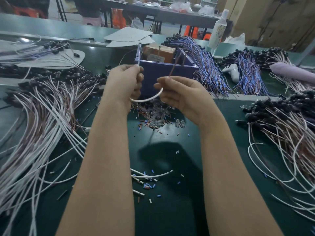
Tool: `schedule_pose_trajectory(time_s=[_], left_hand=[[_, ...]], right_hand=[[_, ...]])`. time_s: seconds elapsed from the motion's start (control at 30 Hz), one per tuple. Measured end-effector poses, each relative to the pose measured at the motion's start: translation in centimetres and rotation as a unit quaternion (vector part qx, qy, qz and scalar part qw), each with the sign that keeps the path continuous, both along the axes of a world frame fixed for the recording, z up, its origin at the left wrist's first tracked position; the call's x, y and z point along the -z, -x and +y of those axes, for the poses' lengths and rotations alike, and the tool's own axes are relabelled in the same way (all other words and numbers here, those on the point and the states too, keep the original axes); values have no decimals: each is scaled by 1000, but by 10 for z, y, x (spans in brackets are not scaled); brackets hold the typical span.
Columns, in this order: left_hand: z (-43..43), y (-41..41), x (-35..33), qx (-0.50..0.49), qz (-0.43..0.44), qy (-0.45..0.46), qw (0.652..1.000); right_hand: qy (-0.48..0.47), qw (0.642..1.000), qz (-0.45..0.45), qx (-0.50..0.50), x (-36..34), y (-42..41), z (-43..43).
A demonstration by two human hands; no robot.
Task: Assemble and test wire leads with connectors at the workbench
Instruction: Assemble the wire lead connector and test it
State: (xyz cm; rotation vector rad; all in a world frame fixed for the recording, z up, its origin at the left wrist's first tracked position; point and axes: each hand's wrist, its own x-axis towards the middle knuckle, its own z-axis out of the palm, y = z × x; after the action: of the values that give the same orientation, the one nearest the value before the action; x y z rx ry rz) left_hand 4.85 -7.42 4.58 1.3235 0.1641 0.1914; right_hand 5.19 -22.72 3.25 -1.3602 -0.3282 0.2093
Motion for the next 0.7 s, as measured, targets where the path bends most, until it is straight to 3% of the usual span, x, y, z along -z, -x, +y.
schedule_pose_trajectory(time_s=[0.13,0.23,0.33,0.5,0.7], left_hand=[[-7,-4,10,19,48,-158,986],[-11,-7,13,-20,33,-206,978],[-13,-11,17,-59,18,-194,979],[-21,-13,20,-96,-7,-147,984],[-26,-14,18,-92,-25,-140,986]], right_hand=[[77,976,49,199,12,-12,-11],[41,966,85,239,18,-16,-8],[17,966,88,242,19,-18,-5],[125,946,0,300,25,-19,-9],[168,929,-89,319,25,-20,-4]])
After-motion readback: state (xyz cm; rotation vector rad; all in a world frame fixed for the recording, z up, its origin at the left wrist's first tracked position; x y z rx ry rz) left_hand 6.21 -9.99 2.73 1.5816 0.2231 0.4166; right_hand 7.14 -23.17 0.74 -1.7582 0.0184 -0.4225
